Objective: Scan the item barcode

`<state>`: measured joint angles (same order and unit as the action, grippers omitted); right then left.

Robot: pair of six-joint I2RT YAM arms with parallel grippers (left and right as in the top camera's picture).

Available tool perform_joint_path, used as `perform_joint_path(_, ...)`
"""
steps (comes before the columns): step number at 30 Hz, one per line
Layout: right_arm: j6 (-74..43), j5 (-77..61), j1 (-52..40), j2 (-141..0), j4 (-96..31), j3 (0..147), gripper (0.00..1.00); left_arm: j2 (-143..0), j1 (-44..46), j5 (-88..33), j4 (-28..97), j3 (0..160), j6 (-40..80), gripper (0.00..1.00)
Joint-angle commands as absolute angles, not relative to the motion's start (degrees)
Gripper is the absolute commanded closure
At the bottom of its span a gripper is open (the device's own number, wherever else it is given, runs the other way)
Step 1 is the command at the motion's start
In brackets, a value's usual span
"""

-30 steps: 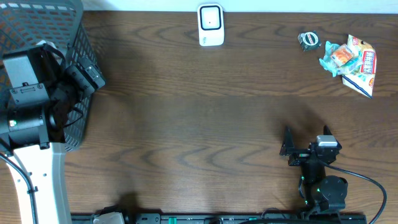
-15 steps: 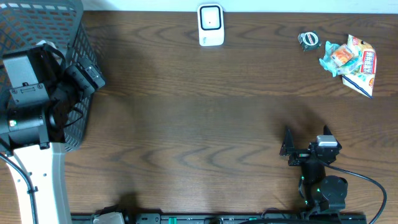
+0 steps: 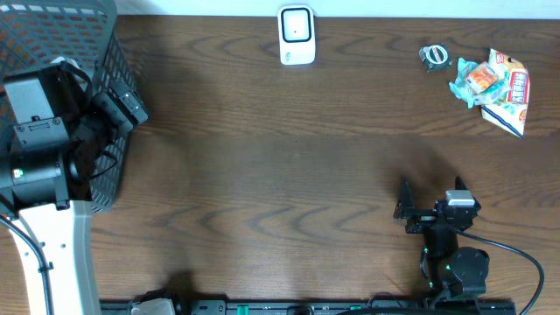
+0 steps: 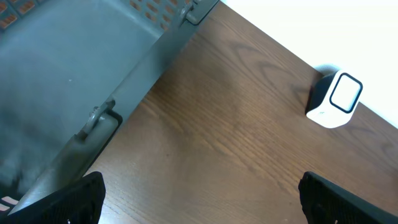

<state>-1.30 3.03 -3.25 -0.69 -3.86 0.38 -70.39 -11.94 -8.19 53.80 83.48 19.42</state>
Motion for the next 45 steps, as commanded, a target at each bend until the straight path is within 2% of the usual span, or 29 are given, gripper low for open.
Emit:
perform_joint_path(1, -2.09, 3.07, -2.94, -0.32, -4.08, 0.3, 0.01, -70.41, -12.21, -7.64, 53.95, 83.55, 18.68, 0.02)
perform_joint_path(25, -2.09, 3.07, -2.94, -0.32, -4.08, 0.3, 0.01, -70.24, -12.21, -7.64, 53.98, 83.48, 18.68, 0.03)
perform_joint_path(34, -2.09, 3.07, -2.94, -0.32, -4.08, 0.3, 0.01, -64.4, -12.21, -7.64, 53.95, 83.48, 18.68, 0.02)
perform_joint_path(45, -2.09, 3.07, -2.94, -0.32, -4.08, 0.3, 0.01, -56.58, -12.19, -7.05, 63.16, 81.47, 17.85, 0.02)
